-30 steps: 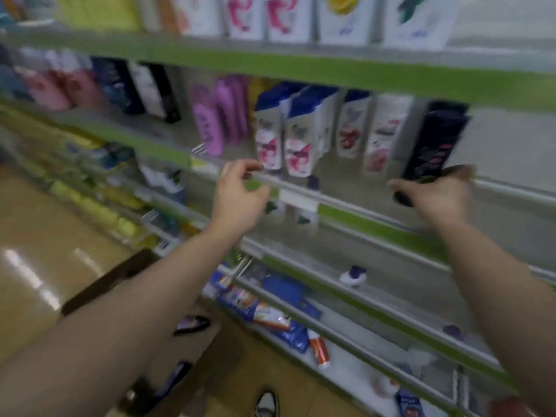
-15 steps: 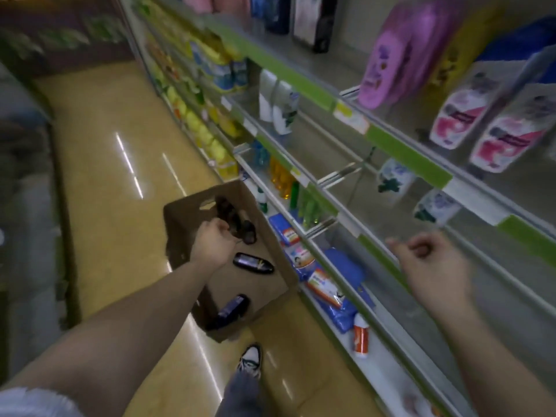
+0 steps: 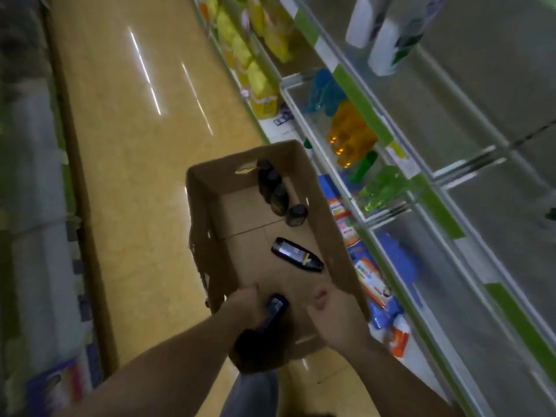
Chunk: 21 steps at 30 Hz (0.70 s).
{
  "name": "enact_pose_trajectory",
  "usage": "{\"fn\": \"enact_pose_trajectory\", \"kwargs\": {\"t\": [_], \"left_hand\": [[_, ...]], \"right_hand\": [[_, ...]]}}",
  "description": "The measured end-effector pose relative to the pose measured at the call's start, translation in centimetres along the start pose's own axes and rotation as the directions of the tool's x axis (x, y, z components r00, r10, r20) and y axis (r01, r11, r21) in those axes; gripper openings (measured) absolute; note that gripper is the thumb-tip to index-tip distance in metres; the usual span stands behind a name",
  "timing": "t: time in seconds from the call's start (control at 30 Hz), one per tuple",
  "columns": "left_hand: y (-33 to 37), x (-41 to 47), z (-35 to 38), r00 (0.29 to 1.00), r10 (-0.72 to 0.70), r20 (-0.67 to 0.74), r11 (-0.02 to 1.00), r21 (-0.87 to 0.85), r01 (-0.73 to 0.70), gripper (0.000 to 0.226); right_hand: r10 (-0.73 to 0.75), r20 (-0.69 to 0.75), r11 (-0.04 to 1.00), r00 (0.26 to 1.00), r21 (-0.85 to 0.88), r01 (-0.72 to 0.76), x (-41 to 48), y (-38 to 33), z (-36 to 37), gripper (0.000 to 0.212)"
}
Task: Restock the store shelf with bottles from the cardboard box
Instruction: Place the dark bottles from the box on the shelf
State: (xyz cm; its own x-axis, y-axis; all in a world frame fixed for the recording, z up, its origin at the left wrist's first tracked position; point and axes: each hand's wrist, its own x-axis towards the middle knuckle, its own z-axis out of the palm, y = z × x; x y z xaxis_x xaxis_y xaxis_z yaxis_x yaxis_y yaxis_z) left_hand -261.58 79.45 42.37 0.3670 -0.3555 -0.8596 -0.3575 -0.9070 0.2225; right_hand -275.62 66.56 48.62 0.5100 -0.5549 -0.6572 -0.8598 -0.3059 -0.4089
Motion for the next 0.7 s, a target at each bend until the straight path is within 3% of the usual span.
{"fn": "enact_pose_trajectory", "kwargs": {"t": [0.17, 0.27, 0.37, 0.53, 0.7], "left_hand": [[-1.1, 4.6, 3.7, 0.982, -0.120, 0.149, 0.965, 0.248, 0.080, 0.082], [-0.5, 6.1, 4.5, 0.967, -0.143, 0.210, 0.882, 0.471, 0.029, 0.104], [-0.2, 6.6, 5.1, 0.960, -0.143, 0.241, 0.789, 0.614, -0.037, 0.092], [0.1, 7.5, 5.8, 0.941, -0.171, 0.290, 0.789, 0.612, -0.045, 0.071], [0.0, 6.4, 4.7, 0.947, -0.168, 0.275, 0.814, 0.580, -0.024, 0.075]], "right_hand": [[0.068, 0.055, 0.994, 0.996, -0.088, -0.063, 10.6, 0.6, 4.7, 0.056], [0.118, 0.004, 0.984, 0.993, -0.132, -0.116, 15.9, 0.8, 6.5, 0.068], [0.115, -0.018, 0.952, 0.993, -0.284, -0.115, 19.0, 1.4, 7.7, 0.069], [-0.008, -0.013, 0.793, 1.000, -0.609, -0.002, 20.8, 3.4, 8.8, 0.056], [-0.123, 0.011, 0.754, 0.992, -0.649, 0.101, 20.8, 3.9, 7.9, 0.048]]}}
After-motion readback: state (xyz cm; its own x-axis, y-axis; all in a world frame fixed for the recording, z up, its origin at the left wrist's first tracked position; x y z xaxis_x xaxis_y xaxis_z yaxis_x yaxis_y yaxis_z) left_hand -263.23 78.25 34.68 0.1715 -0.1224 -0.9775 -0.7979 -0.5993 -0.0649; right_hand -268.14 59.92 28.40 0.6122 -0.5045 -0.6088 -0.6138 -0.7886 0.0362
